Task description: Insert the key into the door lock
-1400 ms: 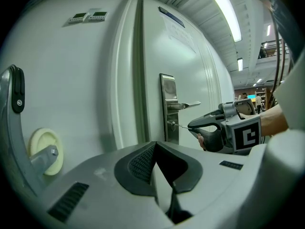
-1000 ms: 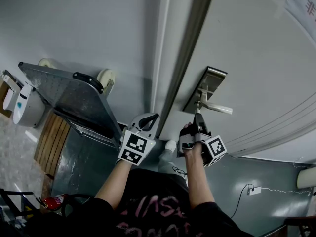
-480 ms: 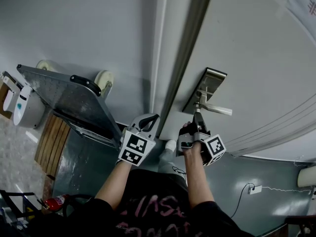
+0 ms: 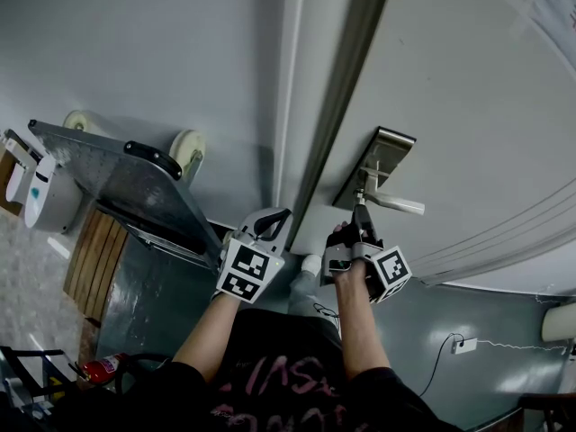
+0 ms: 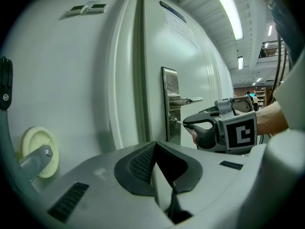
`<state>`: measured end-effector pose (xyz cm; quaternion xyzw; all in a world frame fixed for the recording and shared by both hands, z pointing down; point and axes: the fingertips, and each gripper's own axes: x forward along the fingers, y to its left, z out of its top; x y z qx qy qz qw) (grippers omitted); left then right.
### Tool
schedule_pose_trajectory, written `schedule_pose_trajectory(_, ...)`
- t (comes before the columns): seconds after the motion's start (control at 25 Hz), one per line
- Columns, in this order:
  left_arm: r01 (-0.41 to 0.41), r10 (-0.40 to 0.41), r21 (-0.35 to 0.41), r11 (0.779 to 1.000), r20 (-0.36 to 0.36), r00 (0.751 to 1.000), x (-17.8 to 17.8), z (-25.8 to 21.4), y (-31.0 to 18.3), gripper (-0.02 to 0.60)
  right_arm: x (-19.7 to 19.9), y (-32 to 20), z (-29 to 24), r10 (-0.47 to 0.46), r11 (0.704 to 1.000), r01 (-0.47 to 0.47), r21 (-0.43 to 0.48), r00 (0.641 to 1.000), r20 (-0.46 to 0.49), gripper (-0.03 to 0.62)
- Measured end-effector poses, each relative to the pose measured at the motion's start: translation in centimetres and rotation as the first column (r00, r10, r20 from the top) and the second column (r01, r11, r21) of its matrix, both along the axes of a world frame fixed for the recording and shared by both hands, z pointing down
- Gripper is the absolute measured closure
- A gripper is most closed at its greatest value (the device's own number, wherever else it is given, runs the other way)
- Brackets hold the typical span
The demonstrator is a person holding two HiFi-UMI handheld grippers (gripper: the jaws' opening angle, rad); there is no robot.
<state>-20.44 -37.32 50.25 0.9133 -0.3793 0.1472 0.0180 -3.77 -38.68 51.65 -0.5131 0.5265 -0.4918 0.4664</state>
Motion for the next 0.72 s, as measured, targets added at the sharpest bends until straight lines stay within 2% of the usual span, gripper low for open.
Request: schedule_pose_trajectory(0.72,-0.038,0.038,0.009,0.999,0.002,0.999,0.56,0.01,0.94,0.569,-0.14,0.20,-0.14,-0.033,0.999,0.034,0.002,0.993,-0.111,0.514)
